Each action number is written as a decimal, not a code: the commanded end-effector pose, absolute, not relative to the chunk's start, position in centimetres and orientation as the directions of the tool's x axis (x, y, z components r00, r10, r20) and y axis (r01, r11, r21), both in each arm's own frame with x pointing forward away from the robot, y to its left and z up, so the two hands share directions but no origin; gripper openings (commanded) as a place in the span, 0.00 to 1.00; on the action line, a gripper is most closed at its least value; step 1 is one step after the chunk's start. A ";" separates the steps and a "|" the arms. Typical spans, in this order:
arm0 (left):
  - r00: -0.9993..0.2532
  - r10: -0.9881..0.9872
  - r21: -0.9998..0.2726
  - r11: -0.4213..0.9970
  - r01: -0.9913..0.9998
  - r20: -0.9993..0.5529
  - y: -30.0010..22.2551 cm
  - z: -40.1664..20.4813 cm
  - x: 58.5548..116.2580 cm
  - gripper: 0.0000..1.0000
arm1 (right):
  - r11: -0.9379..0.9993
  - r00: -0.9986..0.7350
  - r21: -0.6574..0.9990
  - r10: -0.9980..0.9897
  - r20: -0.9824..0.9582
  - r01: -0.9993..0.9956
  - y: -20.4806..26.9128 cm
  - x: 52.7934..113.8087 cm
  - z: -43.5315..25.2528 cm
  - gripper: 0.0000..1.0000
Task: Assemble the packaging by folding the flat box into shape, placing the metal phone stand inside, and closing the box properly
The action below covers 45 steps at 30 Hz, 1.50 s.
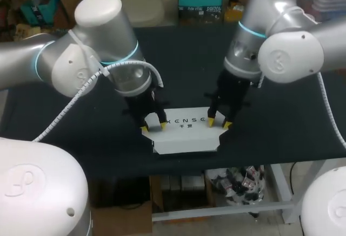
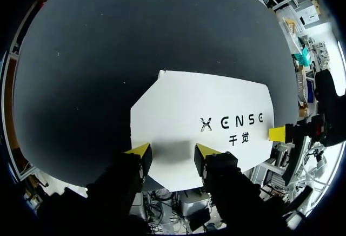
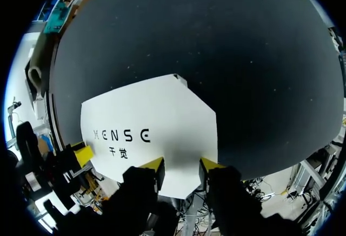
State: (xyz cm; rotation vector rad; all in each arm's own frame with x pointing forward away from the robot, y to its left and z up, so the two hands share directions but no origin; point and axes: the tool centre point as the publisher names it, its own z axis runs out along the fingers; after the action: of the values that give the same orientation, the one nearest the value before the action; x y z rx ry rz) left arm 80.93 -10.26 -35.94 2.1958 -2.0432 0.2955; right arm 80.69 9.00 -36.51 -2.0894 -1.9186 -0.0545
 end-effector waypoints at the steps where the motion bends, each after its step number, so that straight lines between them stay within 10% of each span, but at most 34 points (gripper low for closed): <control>1: 0.070 -0.971 -0.036 -0.080 -0.996 0.229 -10.1 -36.1 81.0 0.51 | -0.066 0.109 -0.188 0.968 0.228 0.980 9.1 80.6 -36.9 0.43; 45: 0.071 -0.966 -0.022 -0.079 -0.997 0.249 -10.2 -36.4 81.3 0.48 | -0.087 0.129 -0.171 0.960 0.249 0.981 8.7 80.8 -37.3 0.42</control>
State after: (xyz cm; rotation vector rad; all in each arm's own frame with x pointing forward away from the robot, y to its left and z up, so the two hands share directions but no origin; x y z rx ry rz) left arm 81.23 -10.16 -36.36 2.1764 -2.0165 0.3051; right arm 80.88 8.68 -37.31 -2.1158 -1.8938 -0.1064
